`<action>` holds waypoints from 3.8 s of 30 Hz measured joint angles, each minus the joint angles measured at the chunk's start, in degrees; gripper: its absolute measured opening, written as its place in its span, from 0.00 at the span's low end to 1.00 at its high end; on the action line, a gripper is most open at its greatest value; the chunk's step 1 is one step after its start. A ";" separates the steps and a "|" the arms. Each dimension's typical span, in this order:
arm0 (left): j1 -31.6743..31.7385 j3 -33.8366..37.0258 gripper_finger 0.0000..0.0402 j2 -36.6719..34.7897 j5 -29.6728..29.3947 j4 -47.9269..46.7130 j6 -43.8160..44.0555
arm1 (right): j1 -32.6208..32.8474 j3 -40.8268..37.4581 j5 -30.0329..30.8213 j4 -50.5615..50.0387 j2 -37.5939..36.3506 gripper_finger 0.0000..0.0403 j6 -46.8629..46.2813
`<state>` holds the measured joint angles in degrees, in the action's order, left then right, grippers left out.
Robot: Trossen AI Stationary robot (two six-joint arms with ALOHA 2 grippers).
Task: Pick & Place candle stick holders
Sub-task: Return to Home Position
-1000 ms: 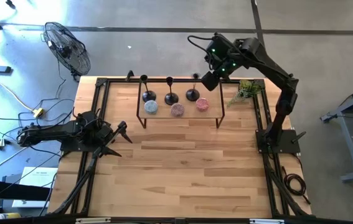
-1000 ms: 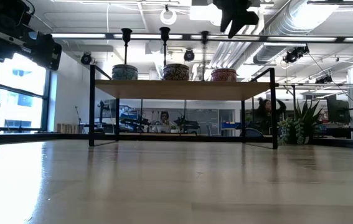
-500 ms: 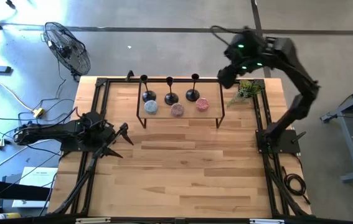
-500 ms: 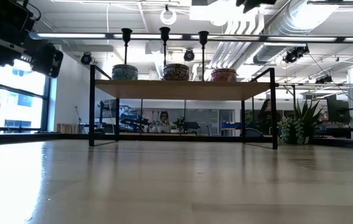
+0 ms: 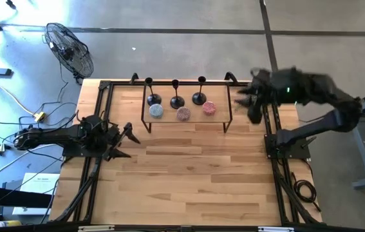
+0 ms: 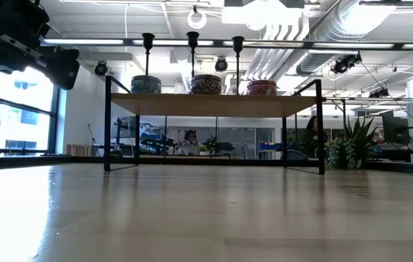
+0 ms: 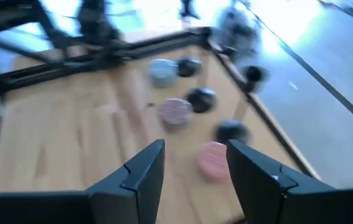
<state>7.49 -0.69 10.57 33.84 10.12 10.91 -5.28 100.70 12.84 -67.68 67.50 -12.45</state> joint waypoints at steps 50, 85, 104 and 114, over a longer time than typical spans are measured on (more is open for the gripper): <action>0.00 0.00 0.85 -10.16 -28.51 -8.62 10.46 | 7.91 -100.12 -4.50 80.25 -62.66 0.41 11.64; 0.00 0.00 0.85 -10.16 -32.21 -9.30 -0.16 | 7.91 -100.16 -4.00 79.51 -62.66 0.41 11.00; 0.00 0.00 0.85 -10.16 -32.17 -9.32 -0.12 | 7.91 -100.19 -4.00 79.52 -62.66 0.41 11.00; 0.00 0.00 0.85 -10.16 -32.17 -9.32 -0.12 | 7.91 -100.19 -4.00 79.51 -62.66 0.41 11.00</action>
<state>7.49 -0.69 0.40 1.67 0.80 10.79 2.63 0.51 8.84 11.84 4.84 -1.45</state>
